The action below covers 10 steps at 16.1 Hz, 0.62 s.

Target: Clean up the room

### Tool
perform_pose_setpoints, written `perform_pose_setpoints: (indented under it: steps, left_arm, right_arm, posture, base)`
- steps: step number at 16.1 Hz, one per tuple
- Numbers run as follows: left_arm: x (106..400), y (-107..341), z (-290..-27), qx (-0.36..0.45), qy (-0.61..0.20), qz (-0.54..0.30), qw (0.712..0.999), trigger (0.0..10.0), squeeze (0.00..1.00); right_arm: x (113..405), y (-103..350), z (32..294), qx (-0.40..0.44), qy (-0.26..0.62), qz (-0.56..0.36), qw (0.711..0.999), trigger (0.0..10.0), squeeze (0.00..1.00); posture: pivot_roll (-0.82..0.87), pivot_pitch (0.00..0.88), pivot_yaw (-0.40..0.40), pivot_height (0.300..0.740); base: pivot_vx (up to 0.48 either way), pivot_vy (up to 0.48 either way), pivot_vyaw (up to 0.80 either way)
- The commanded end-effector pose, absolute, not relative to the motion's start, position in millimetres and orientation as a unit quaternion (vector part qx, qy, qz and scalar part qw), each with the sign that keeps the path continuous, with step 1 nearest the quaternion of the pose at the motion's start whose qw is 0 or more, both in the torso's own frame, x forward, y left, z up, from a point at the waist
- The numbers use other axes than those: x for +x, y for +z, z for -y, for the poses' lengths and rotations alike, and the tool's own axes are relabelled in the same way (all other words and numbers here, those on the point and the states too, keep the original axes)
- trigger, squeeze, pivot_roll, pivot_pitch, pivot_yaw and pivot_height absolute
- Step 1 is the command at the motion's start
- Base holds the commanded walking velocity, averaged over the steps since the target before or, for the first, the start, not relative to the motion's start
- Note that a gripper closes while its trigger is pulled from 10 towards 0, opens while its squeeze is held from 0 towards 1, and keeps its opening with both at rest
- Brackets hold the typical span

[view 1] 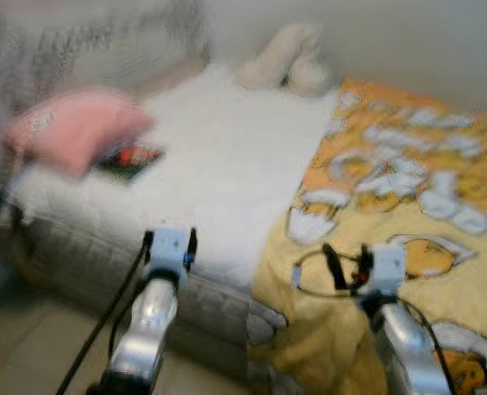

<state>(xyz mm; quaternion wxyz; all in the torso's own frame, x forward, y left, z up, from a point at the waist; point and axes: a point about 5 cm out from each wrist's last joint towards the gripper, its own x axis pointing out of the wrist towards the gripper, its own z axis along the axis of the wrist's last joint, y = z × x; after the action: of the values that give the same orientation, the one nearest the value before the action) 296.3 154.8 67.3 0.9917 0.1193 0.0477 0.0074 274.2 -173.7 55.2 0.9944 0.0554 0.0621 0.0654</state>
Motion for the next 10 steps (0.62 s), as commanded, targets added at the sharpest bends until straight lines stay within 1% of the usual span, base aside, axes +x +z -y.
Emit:
perform_pose_setpoints:
  steps: [1,2,3,6,9,10]
  left_arm:
    - [300,72,-153,0.119,-0.001,-0.047,0.992,10.0,0.0]
    - [305,75,-149,0.105,-0.01,-0.045,0.993,10.0,0.0]
    - [305,79,-148,0.108,-0.018,-0.036,0.993,10.0,0.0]
    - [299,85,-150,0.144,-0.041,-0.03,0.988,10.0,0.0]
    - [302,90,-154,0.152,-0.058,-0.027,0.986,10.0,0.0]
    - [308,91,-151,0.129,-0.056,-0.032,0.99,10.0,0.0]
  right_arm:
    - [274,57,178,0.045,0.062,-0.054,0.996,10.0,0.0]
    - [273,55,176,0.048,0.062,-0.057,0.995,10.0,0.0]
    - [272,54,175,0.05,0.063,-0.057,0.995,10.0,0.0]
    - [269,49,174,0.055,0.063,-0.058,0.995,10.0,0.0]
    - [265,44,170,0.069,0.05,-0.06,0.995,10.0,0.0]
    - [264,43,164,0.071,0.058,-0.06,0.994,10.0,0.0]
  posture:
    - [0.1,0.0,-0.008,0.731]
    - [0.09,0.0,0.006,0.731]
    - [0.09,0.0,0.021,0.731]
    - [0.1,0.0,0.059,0.731]
    - [0.09,0.0,0.085,0.731]
    - [0.08,0.0,0.085,0.731]
  base:
    - [0.0,-0.469,0.58]
    - [0.0,0.0,0.58]
    - [0.0,0.0,0.57]
    - [0.0,0.0,0.56]
    - [0.0,0.0,0.56]
    - [0.0,0.334,0.56]
